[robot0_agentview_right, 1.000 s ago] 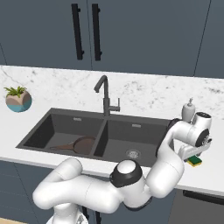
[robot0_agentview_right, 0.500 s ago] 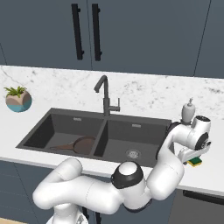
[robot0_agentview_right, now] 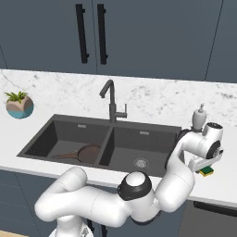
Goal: Pick the pan and sponge and place them into the sink. Then turn on the water.
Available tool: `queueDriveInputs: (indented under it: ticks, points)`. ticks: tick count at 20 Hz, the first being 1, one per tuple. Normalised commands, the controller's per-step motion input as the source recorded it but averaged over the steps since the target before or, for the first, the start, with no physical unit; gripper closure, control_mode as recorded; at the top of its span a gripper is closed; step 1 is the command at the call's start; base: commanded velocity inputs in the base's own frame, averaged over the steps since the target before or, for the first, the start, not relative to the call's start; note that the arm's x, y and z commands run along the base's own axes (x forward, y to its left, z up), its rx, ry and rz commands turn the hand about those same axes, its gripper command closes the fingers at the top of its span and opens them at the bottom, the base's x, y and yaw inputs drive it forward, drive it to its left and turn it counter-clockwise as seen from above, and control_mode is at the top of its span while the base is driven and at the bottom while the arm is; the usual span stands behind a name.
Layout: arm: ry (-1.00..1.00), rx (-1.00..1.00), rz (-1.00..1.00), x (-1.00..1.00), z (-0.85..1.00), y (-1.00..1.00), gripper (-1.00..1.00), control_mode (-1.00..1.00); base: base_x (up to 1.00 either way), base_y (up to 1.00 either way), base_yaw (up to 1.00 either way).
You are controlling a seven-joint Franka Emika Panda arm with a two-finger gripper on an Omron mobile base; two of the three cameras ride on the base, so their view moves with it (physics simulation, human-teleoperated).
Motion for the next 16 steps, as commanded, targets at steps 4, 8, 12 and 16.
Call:
queueDriveInputs:
  ticks: [4,8,12,16]
  points:
    - [0.00,0.00,0.00,0.00,0.00,0.00,1.00,-1.00,0.00,0.00,0.00]
    - [0.00,0.00,0.00,-0.06,0.00,0.02,1.00,-1.00,0.00,0.00,0.00]
    - [-0.02,0.00,-0.04,-0.51,0.43,0.31,1.00,-1.00,0.00,0.00,0.00]
    - [-0.01,0.00,-0.04,-0.68,0.54,0.77,1.00,-1.00,0.00,0.00,0.00]
